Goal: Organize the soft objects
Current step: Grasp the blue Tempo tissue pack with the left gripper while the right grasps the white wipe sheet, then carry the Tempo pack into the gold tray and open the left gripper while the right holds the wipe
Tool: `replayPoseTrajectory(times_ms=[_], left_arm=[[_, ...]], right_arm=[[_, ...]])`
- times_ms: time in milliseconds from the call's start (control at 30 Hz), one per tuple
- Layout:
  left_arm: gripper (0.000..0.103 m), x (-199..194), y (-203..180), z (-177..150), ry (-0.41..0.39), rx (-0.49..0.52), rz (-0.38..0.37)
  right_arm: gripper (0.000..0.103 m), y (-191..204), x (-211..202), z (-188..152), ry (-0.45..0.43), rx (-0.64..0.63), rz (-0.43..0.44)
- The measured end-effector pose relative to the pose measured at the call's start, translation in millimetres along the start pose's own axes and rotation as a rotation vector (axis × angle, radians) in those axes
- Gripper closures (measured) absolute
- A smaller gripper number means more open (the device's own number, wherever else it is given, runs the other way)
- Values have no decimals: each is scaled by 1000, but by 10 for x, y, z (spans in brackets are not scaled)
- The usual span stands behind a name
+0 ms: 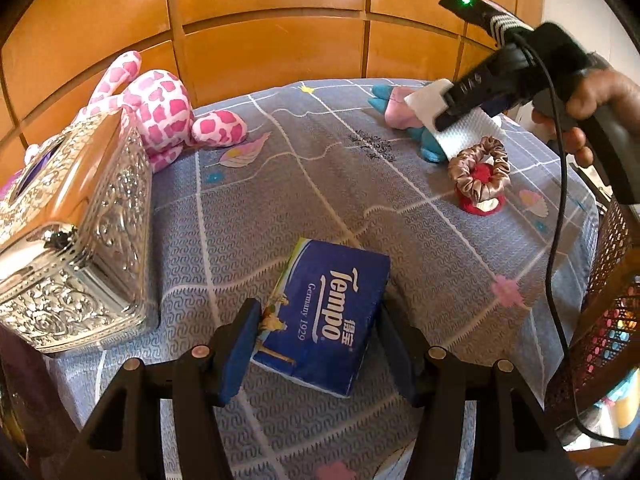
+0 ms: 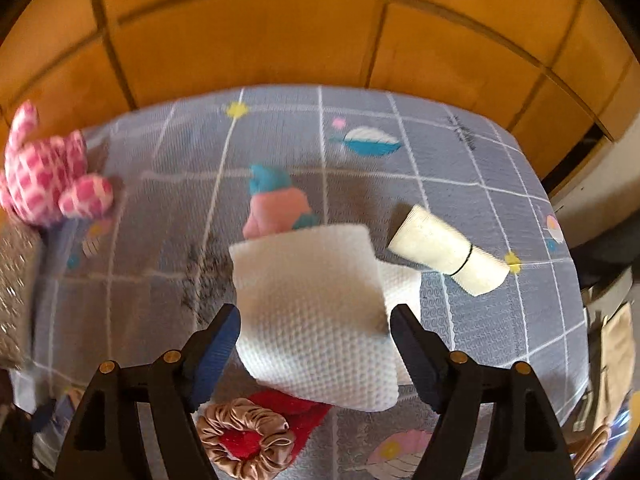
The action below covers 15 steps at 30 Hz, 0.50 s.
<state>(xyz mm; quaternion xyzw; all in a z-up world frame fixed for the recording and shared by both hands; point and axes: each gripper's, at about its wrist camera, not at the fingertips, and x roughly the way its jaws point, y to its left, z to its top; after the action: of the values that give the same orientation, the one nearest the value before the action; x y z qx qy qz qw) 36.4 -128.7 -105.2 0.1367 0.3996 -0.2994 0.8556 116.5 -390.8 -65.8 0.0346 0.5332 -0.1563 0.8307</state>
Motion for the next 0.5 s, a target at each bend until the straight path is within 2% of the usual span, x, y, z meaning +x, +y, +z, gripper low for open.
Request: replayPoseTrajectory(times_ms=[33, 67, 100, 133, 167, 200, 267, 333, 367, 467, 500], left_arm=[[43, -4, -4, -8, -1, -1, 0], [43, -7, 1, -8, -2, -3, -2], [43, -8, 9, -10, -3, -5, -4], [43, -11, 16, -12, -4, -8, -6], [43, -17, 20, -15, -5, -10, -6], [43, -22, 26, -17, -6, -14, -7], [43, -29, 43, -20, -7, -21, -9], [43, -54, 49, -36, -8, -29, -10], [43, -57, 56, -37, -8, -32, -10], [43, -64, 70, -44, -9, -38, -5], [43, -77, 78, -51, -9, -43, -4]], right_arm=[[26, 33, 46, -13, 30, -24, -8], [46, 49, 71, -43, 48, -37, -14], [55, 51, 62, -65, 44, -38, -25], [56, 40, 32, -77, 31, -32, -24], [68, 15, -23, -87, 12, -16, -7], [72, -10, -97, -81, -10, 7, 29], [74, -55, -258, -58, -46, 47, 95], [89, -84, -422, -39, -92, 69, 151], [94, -88, -498, -28, -109, 77, 161], [96, -76, -610, 11, -123, 106, 319], [99, -17, -666, 13, -146, 88, 312]])
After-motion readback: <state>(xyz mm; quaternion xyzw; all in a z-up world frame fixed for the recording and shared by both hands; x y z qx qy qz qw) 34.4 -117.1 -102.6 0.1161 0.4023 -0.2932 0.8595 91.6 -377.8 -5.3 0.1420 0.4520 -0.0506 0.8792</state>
